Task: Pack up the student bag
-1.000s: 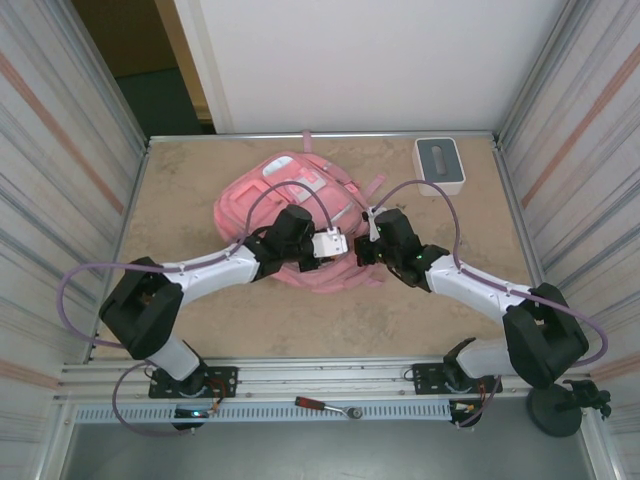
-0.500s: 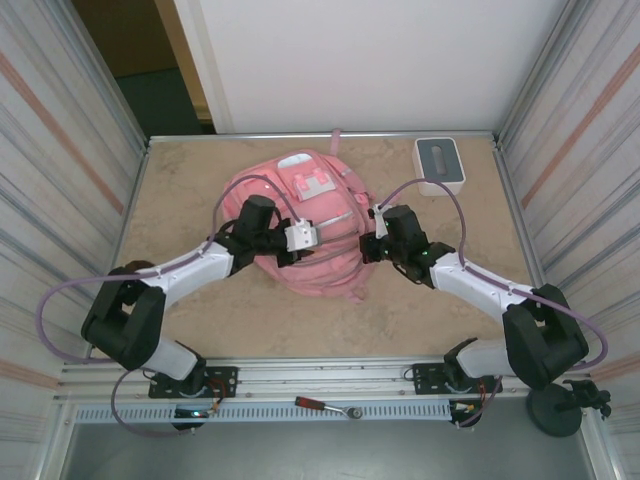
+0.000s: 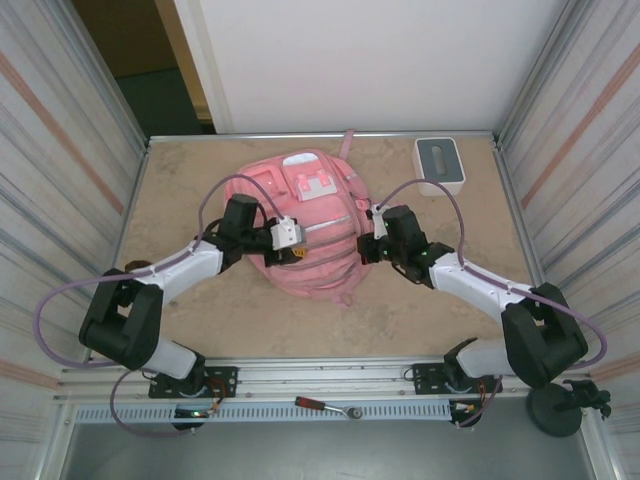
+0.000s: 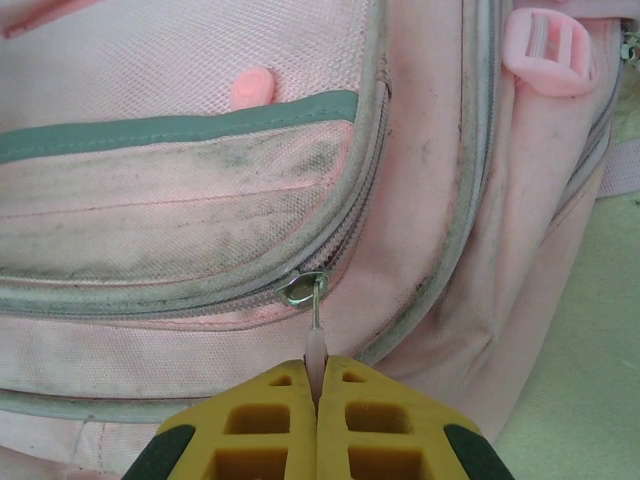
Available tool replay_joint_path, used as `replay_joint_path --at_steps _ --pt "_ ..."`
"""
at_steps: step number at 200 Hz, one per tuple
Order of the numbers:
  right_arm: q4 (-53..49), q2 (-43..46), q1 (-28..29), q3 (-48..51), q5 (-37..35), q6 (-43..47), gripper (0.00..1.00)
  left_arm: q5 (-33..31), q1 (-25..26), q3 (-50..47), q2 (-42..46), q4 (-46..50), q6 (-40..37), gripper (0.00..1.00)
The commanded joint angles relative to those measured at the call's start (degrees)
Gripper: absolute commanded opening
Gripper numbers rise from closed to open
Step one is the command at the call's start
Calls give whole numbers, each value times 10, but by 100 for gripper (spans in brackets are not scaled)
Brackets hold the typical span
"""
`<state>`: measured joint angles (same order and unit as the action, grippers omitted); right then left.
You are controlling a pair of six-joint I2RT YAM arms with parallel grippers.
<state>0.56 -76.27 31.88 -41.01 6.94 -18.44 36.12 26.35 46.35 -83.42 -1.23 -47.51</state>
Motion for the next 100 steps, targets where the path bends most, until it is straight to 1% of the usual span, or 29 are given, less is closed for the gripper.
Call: replay_joint_path --at_steps 1,25,45,82,100 --pt "1 0 5 8 -23 -2 0 -87 45 -2 45 -14 -1 57" --pt "6 12 10 14 -25 -4 0 -159 94 18 42 -5 -11 62" --pt "8 21 12 17 -29 -4 0 -200 125 40 16 -5 -24 63" --pt "8 30 11 21 -29 -6 0 -233 145 95 -57 9 -38 60" --pt "8 28 13 21 -31 -6 0 -245 149 115 -85 -1 -44 55"
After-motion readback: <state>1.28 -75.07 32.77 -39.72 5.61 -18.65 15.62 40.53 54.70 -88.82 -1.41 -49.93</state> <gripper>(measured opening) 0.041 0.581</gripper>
